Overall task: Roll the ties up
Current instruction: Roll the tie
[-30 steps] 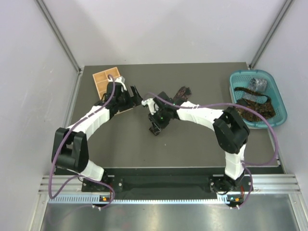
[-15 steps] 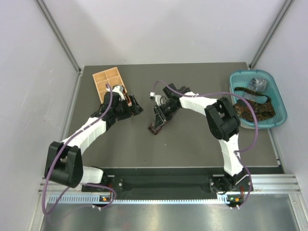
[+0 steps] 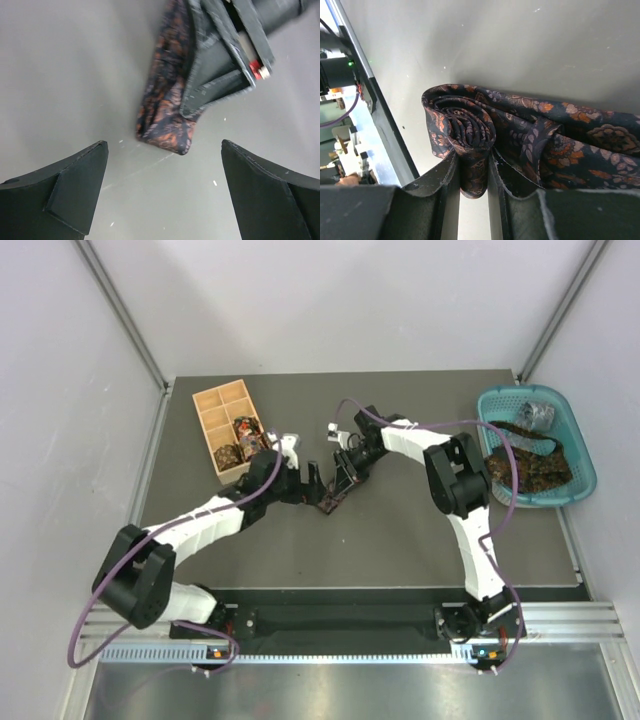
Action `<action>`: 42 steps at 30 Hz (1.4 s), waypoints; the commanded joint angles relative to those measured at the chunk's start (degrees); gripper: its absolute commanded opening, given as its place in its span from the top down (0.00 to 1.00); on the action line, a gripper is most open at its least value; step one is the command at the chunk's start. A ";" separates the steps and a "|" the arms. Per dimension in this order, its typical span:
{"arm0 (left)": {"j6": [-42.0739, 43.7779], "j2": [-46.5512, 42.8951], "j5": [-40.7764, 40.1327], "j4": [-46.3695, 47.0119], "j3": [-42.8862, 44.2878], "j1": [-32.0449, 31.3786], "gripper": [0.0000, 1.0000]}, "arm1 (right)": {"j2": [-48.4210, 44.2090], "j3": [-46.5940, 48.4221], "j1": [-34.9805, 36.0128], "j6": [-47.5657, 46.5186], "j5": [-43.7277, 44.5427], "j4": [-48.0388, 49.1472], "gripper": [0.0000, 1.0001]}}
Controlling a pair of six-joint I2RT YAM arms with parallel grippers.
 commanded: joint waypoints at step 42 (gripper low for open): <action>24.36 19.53 -6.15 10.03 7.14 -10.65 0.07 | 5.59 5.76 2.99 -1.28 0.87 -2.13 0.91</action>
